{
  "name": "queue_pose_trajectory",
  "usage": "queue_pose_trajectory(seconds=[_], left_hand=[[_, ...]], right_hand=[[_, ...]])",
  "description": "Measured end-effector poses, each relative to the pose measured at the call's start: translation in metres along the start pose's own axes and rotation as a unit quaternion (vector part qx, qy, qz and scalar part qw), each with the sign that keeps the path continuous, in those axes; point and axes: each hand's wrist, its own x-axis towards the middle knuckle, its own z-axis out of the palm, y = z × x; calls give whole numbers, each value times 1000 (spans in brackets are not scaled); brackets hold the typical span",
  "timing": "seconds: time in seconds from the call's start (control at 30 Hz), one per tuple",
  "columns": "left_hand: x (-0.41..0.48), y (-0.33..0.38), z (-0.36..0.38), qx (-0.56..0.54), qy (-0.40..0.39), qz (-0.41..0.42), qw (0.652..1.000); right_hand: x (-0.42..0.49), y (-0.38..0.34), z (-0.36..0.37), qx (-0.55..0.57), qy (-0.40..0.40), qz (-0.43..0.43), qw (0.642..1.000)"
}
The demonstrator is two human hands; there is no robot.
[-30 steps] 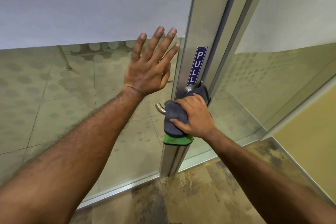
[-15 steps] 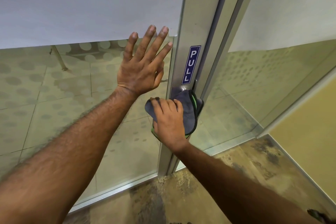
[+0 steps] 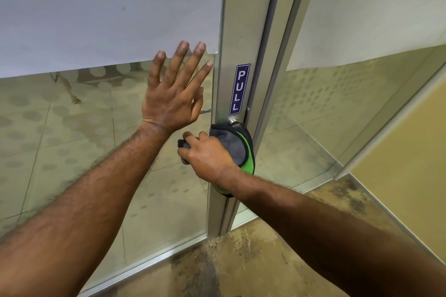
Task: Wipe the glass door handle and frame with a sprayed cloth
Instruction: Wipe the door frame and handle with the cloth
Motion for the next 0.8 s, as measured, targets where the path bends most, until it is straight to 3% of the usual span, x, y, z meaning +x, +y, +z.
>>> queue_pose_trajectory(seconds=[0.2,0.47,0.6,0.7,0.8], left_hand=[[4,4,-1,-11,6,0,1000],[6,4,-4,-15,5,-4,1000],[5,2,-4,-13,13,-5,1000],[3,1,-3,-2,7,-6,1000],[3,0,-2,8,3,-8,1000]], right_hand=[[0,16,-2,109,28,69,991],[-41,21,31,42,158,131,978],[-63,36,55,121,177,176,961],[-76,45,65,311,171,248,901],[-76,43,66,517,211,274,783]])
